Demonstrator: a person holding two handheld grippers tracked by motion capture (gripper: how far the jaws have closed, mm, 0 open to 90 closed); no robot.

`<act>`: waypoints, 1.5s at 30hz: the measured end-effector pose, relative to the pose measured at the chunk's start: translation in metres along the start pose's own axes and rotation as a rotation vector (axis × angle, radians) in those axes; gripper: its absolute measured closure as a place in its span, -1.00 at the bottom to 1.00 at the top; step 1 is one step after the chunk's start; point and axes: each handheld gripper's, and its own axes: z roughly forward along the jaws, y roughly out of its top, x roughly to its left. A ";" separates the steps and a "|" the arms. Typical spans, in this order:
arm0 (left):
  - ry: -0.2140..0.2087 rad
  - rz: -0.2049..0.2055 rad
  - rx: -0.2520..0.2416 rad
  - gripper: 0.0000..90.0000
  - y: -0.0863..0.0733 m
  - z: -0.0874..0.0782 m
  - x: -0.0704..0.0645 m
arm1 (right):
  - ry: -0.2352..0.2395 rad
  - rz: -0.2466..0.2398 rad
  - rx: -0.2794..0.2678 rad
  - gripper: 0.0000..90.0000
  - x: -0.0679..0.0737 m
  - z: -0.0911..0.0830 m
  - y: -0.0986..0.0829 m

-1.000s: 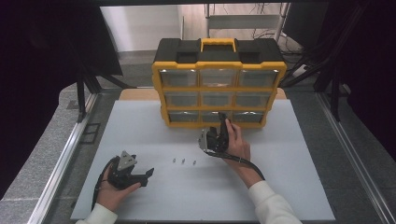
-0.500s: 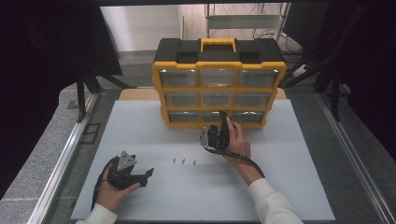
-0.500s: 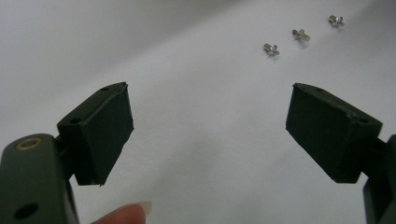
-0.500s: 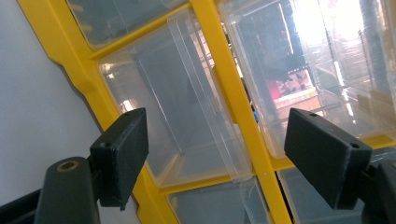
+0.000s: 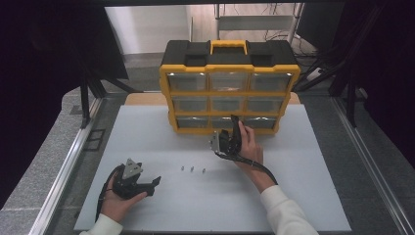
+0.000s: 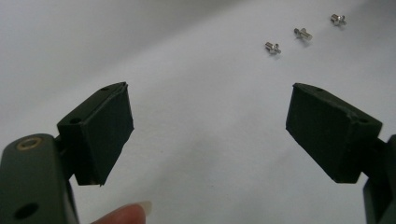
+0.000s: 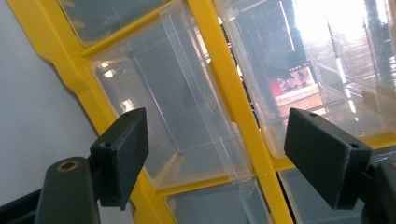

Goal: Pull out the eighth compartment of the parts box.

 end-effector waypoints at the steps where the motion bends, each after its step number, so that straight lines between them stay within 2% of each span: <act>1: 0.001 -0.002 -0.002 -0.66 0.000 0.000 0.000 | -0.001 0.001 0.003 -0.51 0.000 0.001 0.000; 20: 0.004 -0.001 0.002 -0.66 0.000 0.000 0.001 | 0.003 0.018 -0.002 -0.50 0.002 0.009 -0.001; 23: 0.005 -0.003 0.001 -0.66 0.000 0.000 0.001 | -0.003 0.003 -0.005 -0.49 0.002 0.011 -0.003; 25: 0.004 -0.004 0.003 -0.66 -0.001 0.000 0.001 | -0.003 0.016 0.000 -0.49 0.002 0.012 -0.003; 45: 0.007 -0.002 0.004 -0.66 -0.001 0.000 0.001 | 0.007 -0.017 0.001 -0.39 0.008 0.017 -0.004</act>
